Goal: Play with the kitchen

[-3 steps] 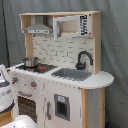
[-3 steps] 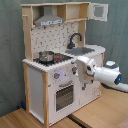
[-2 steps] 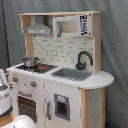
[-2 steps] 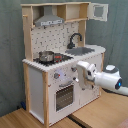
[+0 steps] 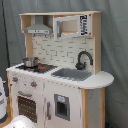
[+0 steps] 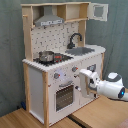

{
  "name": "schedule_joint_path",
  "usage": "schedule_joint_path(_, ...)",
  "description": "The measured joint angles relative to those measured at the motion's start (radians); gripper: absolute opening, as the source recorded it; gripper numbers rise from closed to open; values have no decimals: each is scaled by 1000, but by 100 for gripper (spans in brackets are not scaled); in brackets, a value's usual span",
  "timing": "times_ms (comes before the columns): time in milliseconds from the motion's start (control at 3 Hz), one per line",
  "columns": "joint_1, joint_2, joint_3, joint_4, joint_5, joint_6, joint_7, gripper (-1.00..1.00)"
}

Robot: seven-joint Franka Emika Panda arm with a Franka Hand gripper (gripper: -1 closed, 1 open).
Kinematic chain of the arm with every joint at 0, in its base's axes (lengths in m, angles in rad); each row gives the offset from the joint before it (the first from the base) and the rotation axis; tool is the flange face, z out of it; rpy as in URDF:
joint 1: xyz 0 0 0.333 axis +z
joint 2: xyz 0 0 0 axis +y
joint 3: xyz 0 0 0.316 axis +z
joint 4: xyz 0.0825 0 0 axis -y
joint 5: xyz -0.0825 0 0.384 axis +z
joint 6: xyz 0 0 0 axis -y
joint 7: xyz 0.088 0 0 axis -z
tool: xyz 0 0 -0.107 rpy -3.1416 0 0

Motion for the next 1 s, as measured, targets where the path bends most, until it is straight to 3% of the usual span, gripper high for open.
schedule_joint_path(333,44,0,21,-14,0,-61,62,100)
schedule_joint_path(667,69,2,49,-68,0,-96,137,100)
schedule_joint_path(1000,23,1,64,-138,0,-84,194,100)
